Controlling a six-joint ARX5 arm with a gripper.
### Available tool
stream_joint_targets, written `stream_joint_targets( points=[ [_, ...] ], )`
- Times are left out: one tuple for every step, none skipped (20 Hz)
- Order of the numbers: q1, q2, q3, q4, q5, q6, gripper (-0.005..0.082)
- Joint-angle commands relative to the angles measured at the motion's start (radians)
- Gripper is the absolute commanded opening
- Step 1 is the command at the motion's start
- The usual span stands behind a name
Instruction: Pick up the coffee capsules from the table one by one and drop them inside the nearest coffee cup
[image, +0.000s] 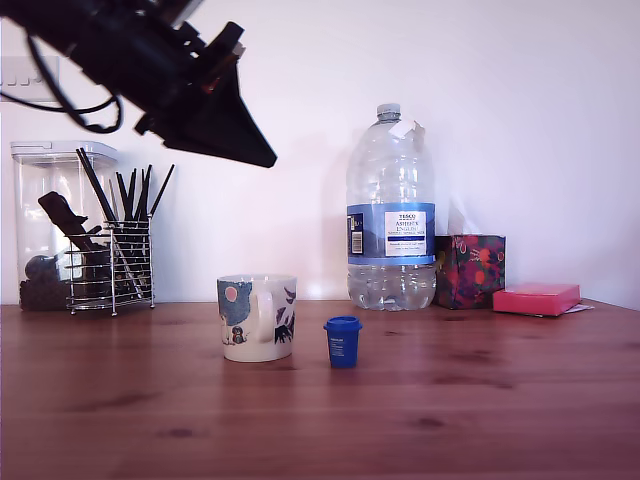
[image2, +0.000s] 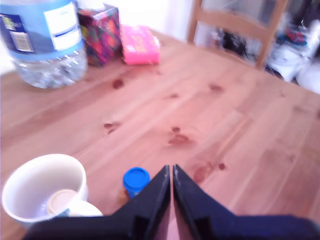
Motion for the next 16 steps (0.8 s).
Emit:
stream_joint_targets(
  points=[
    [-0.05,0.014,-0.088,0.109,-0.1,-0.067,-0.002],
    [-0.094,0.016,-0.129,0.171,-0.187,-0.105,-0.002],
    [-0.138,0.016,-0.161,0.224,-0.263,-0.133,-0.002],
    [-0.179,0.017,-0.185,0.266,-0.336,-0.155,-0.002],
    [-0.226,0.018,-0.203,0.304,-0.405,-0.174,-0.002],
    [-0.266,0.025,-0.209,0.325,-0.47,-0.185,-0.002],
    [-0.302,0.039,-0.211,0.34,-0.527,-0.198,-0.002],
    [-0.329,0.062,-0.211,0.358,-0.577,-0.218,-0.002],
    [-0.352,0.09,-0.211,0.376,-0.609,-0.239,-0.002],
    [-0.368,0.122,-0.211,0.39,-0.639,-0.262,-0.002],
    [-0.381,0.157,-0.211,0.41,-0.661,-0.288,-0.002],
    [-0.39,0.187,-0.211,0.428,-0.674,-0.311,-0.002],
    [-0.399,0.217,-0.211,0.451,-0.679,-0.323,-0.002],
    [-0.405,0.241,-0.208,0.463,-0.686,-0.335,-0.002],
    [-0.407,0.264,-0.202,0.47,-0.692,-0.338,-0.002],
    [-0.407,0.285,-0.194,0.476,-0.692,-0.343,-0.002]
  ],
)
